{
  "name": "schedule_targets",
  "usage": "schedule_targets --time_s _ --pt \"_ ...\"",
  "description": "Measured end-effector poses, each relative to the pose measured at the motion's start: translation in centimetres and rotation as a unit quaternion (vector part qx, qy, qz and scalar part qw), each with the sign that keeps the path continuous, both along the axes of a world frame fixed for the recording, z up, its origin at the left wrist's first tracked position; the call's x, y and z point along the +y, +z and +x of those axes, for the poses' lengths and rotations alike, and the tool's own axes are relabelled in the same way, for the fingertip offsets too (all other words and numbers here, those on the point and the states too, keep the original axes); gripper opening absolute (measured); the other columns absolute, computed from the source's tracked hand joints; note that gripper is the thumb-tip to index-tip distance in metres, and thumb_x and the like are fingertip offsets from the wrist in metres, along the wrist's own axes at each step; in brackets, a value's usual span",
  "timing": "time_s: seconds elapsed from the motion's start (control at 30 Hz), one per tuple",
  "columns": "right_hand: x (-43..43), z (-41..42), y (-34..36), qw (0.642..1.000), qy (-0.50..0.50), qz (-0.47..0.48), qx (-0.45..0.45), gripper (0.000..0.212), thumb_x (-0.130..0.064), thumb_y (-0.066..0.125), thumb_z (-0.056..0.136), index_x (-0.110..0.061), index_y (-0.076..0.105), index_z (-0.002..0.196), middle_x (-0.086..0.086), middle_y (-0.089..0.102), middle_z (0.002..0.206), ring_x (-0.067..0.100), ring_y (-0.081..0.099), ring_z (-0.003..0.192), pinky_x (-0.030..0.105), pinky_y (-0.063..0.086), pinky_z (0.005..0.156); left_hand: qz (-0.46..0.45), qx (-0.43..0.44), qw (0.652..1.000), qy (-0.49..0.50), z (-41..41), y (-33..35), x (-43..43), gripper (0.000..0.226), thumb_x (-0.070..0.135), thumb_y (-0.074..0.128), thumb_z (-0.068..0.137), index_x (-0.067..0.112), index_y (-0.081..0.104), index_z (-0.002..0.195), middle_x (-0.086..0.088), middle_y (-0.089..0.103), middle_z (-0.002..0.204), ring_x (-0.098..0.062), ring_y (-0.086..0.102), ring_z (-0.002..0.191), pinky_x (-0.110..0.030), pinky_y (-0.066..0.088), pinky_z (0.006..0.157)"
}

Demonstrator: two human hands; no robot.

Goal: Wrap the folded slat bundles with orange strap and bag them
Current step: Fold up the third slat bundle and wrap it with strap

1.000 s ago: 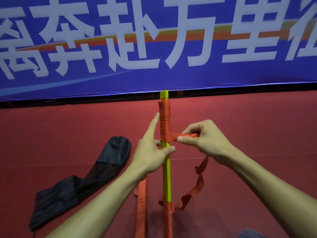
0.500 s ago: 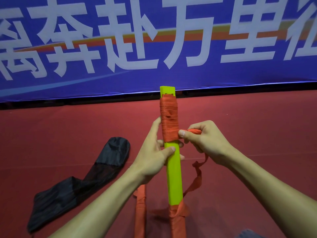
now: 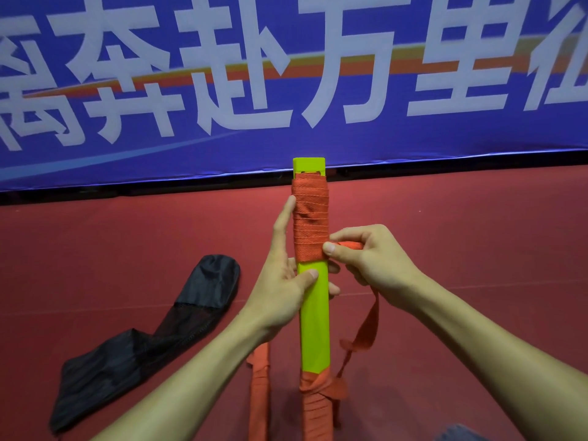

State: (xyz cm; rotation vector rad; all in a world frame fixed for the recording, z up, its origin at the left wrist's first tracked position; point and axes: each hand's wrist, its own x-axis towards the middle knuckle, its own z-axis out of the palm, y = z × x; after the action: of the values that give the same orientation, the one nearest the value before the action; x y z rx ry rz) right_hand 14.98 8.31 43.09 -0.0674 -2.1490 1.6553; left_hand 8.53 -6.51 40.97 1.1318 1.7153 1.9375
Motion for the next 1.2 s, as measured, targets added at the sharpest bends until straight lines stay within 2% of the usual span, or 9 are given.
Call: schedule_targets --time_s 0.1,0.17,0.23,0.37,0.53,0.7,0.97,1.1,1.2 --pt "-0.3 -0.2 -0.4 1.000 -0.026 0.000 -0.005 0.016 -0.008 0.067 0.090 0.002 0.067 0.077 -0.008 0.047 0.040 0.001 0.036 0.034 0.011 0.029 0.041 -0.021 0.033 0.998 0.048 0.0 -0.4 0.2 0.108 -0.010 0.065 0.086 0.069 0.014 0.140 -0.012 0.070 0.108 -0.030 0.071 0.084 -0.056 0.059 0.084" --pt "-0.6 -0.3 -0.6 0.999 -0.051 0.001 -0.012 0.018 -0.012 0.071 0.087 0.003 0.068 0.077 -0.010 0.045 0.039 0.002 0.035 0.035 0.013 0.028 0.041 -0.083 0.118 0.983 0.116 -0.1 -0.5 0.3 0.117 0.013 0.081 0.073 0.070 0.007 0.143 0.009 0.073 0.106 -0.017 0.072 0.085 -0.043 0.059 0.087" --pt "-0.9 -0.5 -0.8 0.998 -0.063 0.004 -0.015 0.020 -0.015 0.074 0.085 0.002 0.068 0.076 -0.012 0.044 0.041 0.001 0.035 0.036 0.013 0.028 0.040 -0.133 0.160 0.964 0.168 -0.1 -0.6 0.3 0.124 0.019 0.088 0.068 0.070 0.002 0.142 0.024 0.072 0.089 -0.001 0.067 0.067 -0.025 0.056 0.077" --pt "-1.0 -0.4 -0.5 0.998 -0.056 0.010 -0.001 0.016 -0.015 0.075 0.084 -0.005 0.068 0.073 -0.012 0.048 0.042 0.001 0.038 0.036 0.011 0.029 0.041 -0.135 0.191 0.947 0.220 -0.3 -0.5 0.2 0.122 0.018 0.086 0.071 0.067 0.003 0.146 0.013 0.073 0.076 -0.004 0.068 0.063 -0.026 0.056 0.071" --pt "0.1 0.0 -0.2 0.998 -0.051 0.033 0.016 0.019 -0.010 0.080 0.077 -0.015 0.069 0.092 -0.001 0.059 0.077 0.012 0.040 0.045 0.021 0.032 0.040 -0.133 0.191 0.943 0.238 -1.3 -0.9 -0.3 0.122 0.019 0.088 0.071 0.070 0.005 0.144 0.011 0.075 0.085 -0.005 0.070 0.076 -0.033 0.059 0.081" --pt "0.7 -0.1 -0.5 0.999 -0.019 -0.024 0.009 0.011 -0.002 0.076 0.079 -0.008 0.067 0.080 0.003 0.064 0.065 0.015 0.055 0.056 0.027 0.043 0.046 -0.140 0.181 0.945 0.235 -1.9 -1.3 -0.6 0.121 0.022 0.090 0.070 0.071 0.006 0.142 0.011 0.075 0.085 -0.006 0.071 0.077 -0.035 0.059 0.082" --pt "0.9 -0.3 -0.5 0.999 -0.024 0.010 -0.024 0.012 -0.014 0.075 0.084 -0.011 0.064 0.082 -0.008 0.049 0.051 0.012 0.032 0.047 0.023 0.027 0.044 -0.143 0.185 0.944 0.232 -2.2 -1.5 -0.9 0.120 0.020 0.090 0.070 0.067 0.008 0.145 0.010 0.074 0.087 -0.005 0.069 0.073 -0.029 0.059 0.078" --pt "1.2 -0.3 -0.7 0.999 0.002 0.000 -0.042 0.015 -0.008 0.074 0.084 -0.008 0.059 0.081 -0.004 0.050 0.054 0.012 0.034 0.047 0.024 0.028 0.045 -0.148 0.184 0.940 0.246 -2.2 -1.4 -1.0 0.119 0.021 0.090 0.071 0.065 0.008 0.146 0.009 0.072 0.074 -0.011 0.065 0.063 -0.014 0.050 0.063" --pt "1.4 -0.3 -0.8 0.999 0.008 0.008 -0.049 0.014 -0.011 0.070 0.088 -0.007 0.064 0.077 0.002 0.051 0.057 0.013 0.042 0.049 0.024 0.037 0.044 -0.148 0.180 0.942 0.244 -2.4 -1.4 -1.1 0.120 0.021 0.090 0.071 0.063 0.008 0.148 0.008 0.074 0.077 -0.012 0.068 0.068 -0.020 0.055 0.069"
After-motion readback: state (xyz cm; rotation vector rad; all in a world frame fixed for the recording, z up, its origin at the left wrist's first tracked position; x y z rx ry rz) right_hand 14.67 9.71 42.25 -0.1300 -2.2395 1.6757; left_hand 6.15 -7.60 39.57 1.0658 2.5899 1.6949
